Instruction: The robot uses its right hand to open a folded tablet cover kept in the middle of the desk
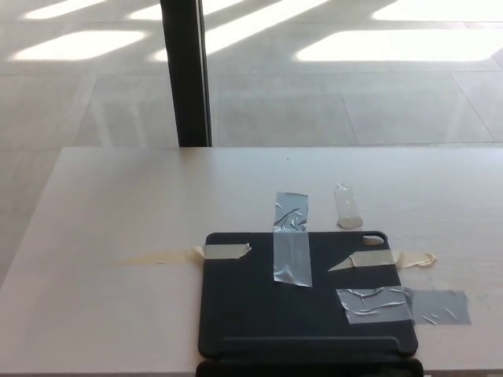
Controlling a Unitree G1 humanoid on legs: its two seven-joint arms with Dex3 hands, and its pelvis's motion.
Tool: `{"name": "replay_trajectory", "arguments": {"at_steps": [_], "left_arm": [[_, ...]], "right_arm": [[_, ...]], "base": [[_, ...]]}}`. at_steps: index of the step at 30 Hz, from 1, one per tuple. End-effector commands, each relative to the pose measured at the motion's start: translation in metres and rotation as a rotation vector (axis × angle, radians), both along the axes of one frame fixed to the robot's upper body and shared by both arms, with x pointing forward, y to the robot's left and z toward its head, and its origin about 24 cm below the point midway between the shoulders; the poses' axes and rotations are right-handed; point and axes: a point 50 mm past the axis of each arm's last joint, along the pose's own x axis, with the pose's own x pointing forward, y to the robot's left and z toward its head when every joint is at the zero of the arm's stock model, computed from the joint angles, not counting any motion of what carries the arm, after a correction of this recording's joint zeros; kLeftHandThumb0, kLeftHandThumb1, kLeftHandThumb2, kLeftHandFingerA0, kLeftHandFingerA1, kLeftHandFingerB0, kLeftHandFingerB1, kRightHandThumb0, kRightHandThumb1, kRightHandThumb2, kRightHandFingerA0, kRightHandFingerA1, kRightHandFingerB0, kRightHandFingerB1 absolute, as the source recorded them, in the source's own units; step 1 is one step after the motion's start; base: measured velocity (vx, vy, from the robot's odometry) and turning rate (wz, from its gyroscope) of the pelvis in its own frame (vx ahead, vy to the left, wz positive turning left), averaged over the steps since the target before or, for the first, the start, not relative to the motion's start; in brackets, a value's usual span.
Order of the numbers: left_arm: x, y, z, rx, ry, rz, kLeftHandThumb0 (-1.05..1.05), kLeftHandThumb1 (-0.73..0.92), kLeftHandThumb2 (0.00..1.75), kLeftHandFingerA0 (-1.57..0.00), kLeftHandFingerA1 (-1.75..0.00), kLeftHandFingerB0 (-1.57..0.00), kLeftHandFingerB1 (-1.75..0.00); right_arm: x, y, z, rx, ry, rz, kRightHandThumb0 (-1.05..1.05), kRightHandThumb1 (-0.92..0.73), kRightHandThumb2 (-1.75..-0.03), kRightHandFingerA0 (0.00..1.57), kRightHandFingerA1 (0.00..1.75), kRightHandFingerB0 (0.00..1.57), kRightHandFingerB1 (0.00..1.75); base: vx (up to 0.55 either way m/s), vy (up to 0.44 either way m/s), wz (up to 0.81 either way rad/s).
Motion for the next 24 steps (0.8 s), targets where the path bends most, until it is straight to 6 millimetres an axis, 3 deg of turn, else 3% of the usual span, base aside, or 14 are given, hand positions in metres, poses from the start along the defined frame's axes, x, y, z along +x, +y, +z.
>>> {"name": "replay_trajectory", "arguments": {"at_steps": [1,4,5,6,9,10,13,14,16,17,18,20,21,24], "left_arm": [[-0.013,0.007,0.002,0.024,0.016,0.013,-0.48,0.42,0.57,-0.95,-0.91,-0.73,-0.77],[-0.015,0.007,0.001,0.022,0.023,0.019,-0.47,0.41,0.58,-0.89,-0.91,-0.76,-0.79],[-0.018,0.007,0.001,0.013,0.012,0.025,-0.49,0.27,0.8,-0.86,-0.91,-0.69,-0.79],[-0.018,0.007,0.0,0.011,0.014,0.028,-0.46,0.41,0.58,-0.88,-0.91,-0.71,-0.76],[-0.02,0.006,-0.001,0.014,0.026,0.026,-0.5,0.4,0.59,-0.87,-0.91,-0.71,-0.77],[-0.022,0.006,-0.002,0.015,0.029,0.024,-0.5,0.4,0.58,-0.87,-0.91,-0.73,-0.77],[-0.025,0.006,-0.003,0.011,0.032,0.028,-0.58,0.28,0.81,-0.87,-0.91,-0.69,-0.79],[-0.025,0.006,-0.003,0.014,0.037,0.027,-0.55,0.38,0.58,-0.9,-0.91,-0.77,-0.8],[-0.026,0.006,-0.004,0.008,0.028,0.032,-0.55,0.27,0.8,-0.86,-0.91,-0.74,-0.81],[-0.027,0.006,-0.004,0.006,0.028,0.027,-0.52,0.41,0.57,-0.87,-0.91,-0.68,-0.75],[-0.027,0.006,-0.004,0.004,0.029,0.029,-0.53,0.41,0.57,-0.88,-0.91,-0.66,-0.75],[-0.029,0.006,-0.006,-0.001,0.034,0.035,-0.53,0.41,0.57,-0.88,-0.91,-0.66,-0.75],[-0.03,0.006,-0.006,-0.017,0.0,0.066,-0.47,0.41,0.59,-0.87,-0.93,-0.65,-0.77],[-0.031,0.005,-0.008,-0.017,0.005,0.07,-0.52,0.4,0.58,-0.84,-0.91,-0.64,-0.76]], "right_arm": [[0.035,-0.077,0.095,0.329,-0.29,-0.252,-0.57,-0.5,-0.83,0.52,0.57,0.32,0.48],[0.036,-0.125,0.13,0.404,-0.505,-0.469,-0.51,-0.49,-0.82,0.57,0.61,0.37,0.51],[0.033,-0.145,0.14,0.396,-0.6,-0.565,-0.48,-0.6,-0.58,0.75,0.53,0.48,0.43],[0.029,-0.161,0.144,0.395,-0.653,-0.628,-0.55,-0.47,-0.81,0.67,0.64,0.43,0.55],[0.015,-0.201,0.144,0.46,-0.712,-0.752,-0.6,-0.45,-0.83,0.71,0.64,0.5,0.56],[0.006,-0.219,0.142,0.438,-0.728,-0.832,-0.6,-0.57,-0.58,0.85,0.52,0.62,0.44],[-0.02,-0.262,0.122,0.456,-0.719,-1.102,-0.69,-0.5,-0.56,1.03,0.59,0.72,0.55],[-0.029,-0.272,0.111,0.439,-0.723,-1.168,-0.71,-0.47,-0.59,1.01,0.62,0.68,0.58],[-0.048,-0.284,0.09,0.442,-0.722,-1.315,-0.74,-0.53,-0.57,0.91,0.67,0.63,0.6],[-0.062,-0.296,0.072,0.467,-0.703,-1.431,-0.79,-0.55,-0.58,0.9,0.71,0.54,0.62],[-0.071,-0.303,0.061,0.482,-0.711,-1.507,-0.8,-0.52,-0.58,0.92,0.74,0.6,0.63],[-0.077,-0.307,0.054,0.491,-0.738,-1.551,-0.8,-0.52,-0.58,0.92,0.74,0.6,0.63],[-0.093,-0.311,0.022,0.507,-0.752,-1.724,-0.78,-0.63,-0.6,0.87,0.91,0.49,0.83],[-0.105,-0.308,-0.004,0.589,-0.755,-1.867,-0.8,-0.7,-0.62,0.64,1.08,0.37,0.93]], "base": [[0.0,0.0,0.0],[0.0,0.0,0.0],[0.0,0.0,0.0],[0.0,0.0,0.0],[0.0,0.0,0.0],[0.0,0.0,0.0],[0.0,0.0,0.0],[0.0,0.0,0.0],[0.0,0.0,0.0],[0.0,0.0,0.0],[0.0,0.0,0.0],[0.0,0.0,0.0],[0.0,0.0,0.0],[0.0,0.0,0.0]]}}
